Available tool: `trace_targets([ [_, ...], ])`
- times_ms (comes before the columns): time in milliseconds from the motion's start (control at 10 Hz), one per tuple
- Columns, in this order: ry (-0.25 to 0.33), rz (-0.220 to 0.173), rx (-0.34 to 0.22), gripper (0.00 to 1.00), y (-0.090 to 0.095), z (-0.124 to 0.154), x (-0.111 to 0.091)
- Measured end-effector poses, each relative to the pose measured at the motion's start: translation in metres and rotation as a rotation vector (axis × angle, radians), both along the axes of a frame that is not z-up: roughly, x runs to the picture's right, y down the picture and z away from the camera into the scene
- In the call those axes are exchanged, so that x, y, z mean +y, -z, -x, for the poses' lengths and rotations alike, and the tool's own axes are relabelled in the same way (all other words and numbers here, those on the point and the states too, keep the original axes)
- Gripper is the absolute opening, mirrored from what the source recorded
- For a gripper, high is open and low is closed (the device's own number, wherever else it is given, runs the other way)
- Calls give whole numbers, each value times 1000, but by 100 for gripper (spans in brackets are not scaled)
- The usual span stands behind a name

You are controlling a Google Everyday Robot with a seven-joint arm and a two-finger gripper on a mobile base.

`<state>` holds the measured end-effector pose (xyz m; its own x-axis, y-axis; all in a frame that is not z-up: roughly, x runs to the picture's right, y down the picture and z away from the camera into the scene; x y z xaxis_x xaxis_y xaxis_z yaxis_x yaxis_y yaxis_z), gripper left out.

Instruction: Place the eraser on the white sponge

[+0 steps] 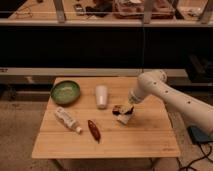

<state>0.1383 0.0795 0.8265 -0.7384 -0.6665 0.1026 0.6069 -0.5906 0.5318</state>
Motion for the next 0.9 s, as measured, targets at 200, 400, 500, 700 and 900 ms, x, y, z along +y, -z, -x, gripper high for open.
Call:
trace_targets([
  [200,-1,0,0,80,0,1,0],
  [400,0,0,-1,80,0,2,0],
  [500,-1,0,0,80,0,1,0],
  [700,-1,0,0,80,0,1,0],
  [900,-1,0,0,80,0,1,0],
])
